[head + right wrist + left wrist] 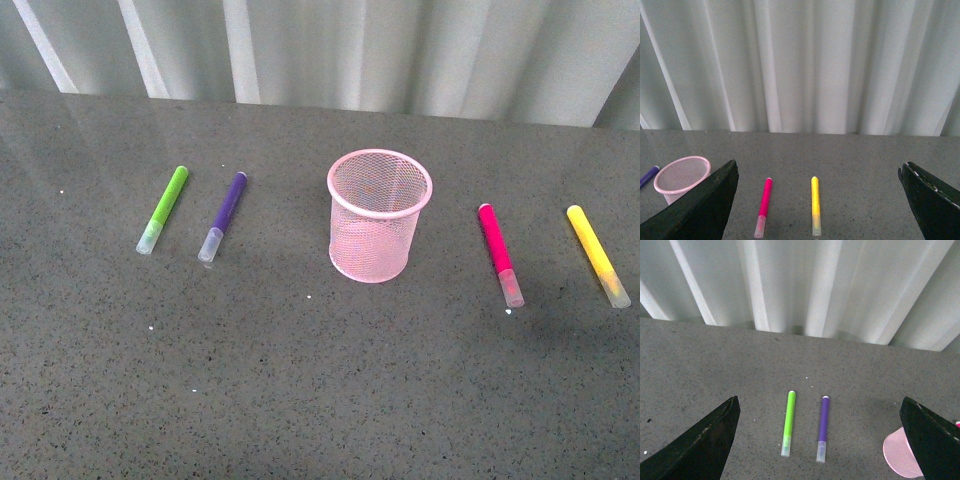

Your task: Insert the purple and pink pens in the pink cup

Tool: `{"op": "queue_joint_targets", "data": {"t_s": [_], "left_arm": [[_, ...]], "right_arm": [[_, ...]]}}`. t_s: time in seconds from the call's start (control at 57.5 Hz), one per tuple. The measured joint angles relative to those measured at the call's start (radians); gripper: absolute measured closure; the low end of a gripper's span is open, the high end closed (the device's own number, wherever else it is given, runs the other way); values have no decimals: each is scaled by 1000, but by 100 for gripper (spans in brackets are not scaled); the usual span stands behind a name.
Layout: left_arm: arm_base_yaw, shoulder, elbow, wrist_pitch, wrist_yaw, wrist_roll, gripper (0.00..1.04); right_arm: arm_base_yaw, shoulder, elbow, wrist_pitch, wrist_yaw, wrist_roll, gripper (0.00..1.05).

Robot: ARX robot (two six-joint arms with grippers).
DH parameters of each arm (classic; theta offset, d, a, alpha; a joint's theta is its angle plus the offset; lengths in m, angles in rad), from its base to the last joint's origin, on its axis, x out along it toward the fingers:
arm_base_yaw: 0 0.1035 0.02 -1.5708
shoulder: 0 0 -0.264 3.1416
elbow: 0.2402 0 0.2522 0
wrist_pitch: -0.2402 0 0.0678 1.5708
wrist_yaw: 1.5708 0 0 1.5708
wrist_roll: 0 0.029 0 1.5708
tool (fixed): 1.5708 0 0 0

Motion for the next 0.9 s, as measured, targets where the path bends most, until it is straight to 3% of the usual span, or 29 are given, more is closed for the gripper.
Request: {"op": "queue_joint_targets", "data": {"t_s": [0.504, 0.904], "left_arm": [[-15, 546, 443, -233, 64, 128, 7], [-33, 742, 500, -254, 82, 134, 7]], "right_arm": [[0, 0, 0, 0, 0, 0, 7], [0, 0, 0, 0, 0, 0, 7]]}}
